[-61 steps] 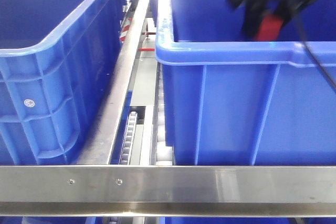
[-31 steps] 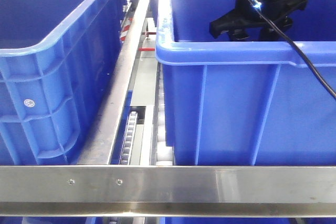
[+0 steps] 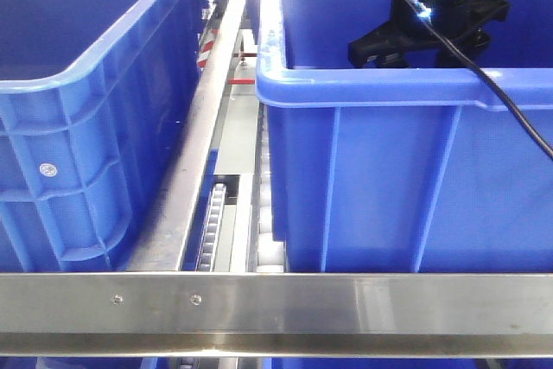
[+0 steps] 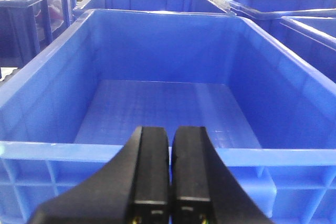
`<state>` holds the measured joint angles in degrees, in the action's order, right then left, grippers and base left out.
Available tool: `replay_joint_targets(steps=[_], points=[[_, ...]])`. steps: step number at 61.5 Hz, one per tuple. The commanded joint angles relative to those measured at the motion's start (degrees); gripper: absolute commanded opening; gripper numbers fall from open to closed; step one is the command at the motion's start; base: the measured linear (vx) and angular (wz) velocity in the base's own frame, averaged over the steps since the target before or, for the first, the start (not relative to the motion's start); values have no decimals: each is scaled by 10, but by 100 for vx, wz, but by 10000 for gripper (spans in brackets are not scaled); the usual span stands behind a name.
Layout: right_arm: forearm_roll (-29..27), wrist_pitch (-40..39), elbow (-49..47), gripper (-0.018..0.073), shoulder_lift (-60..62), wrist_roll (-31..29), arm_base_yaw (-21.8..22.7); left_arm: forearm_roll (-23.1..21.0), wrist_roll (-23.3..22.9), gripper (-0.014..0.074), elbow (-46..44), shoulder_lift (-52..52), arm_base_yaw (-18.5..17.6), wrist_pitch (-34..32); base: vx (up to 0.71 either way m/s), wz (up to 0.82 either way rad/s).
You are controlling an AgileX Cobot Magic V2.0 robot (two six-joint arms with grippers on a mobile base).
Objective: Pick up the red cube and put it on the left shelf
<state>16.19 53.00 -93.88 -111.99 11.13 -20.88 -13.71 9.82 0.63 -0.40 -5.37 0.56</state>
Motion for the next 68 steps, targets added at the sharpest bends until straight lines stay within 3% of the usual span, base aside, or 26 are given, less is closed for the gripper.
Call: replay_joint_targets(steps=[1, 7, 25, 32, 51, 68], points=[[17, -9, -21, 578, 33, -3, 2, -1, 0, 102, 14, -7, -4, -47, 0, 0], [18, -3, -21, 609, 33, -3, 2, -1, 0, 102, 14, -7, -4, -47, 0, 0], [18, -10, -22, 580, 69, -3, 2, -1, 0, 102, 14, -7, -4, -47, 0, 0], [18, 1, -22, 481, 100, -3, 2, -1, 0, 102, 14, -7, -4, -47, 0, 0], [18, -17, 37, 42, 196, -3, 2, -1, 0, 102, 14, -7, -4, -47, -1, -5], [18, -183, 234, 57, 351, -3, 2, -1, 0, 102, 14, -7, -4, -47, 0, 0]])
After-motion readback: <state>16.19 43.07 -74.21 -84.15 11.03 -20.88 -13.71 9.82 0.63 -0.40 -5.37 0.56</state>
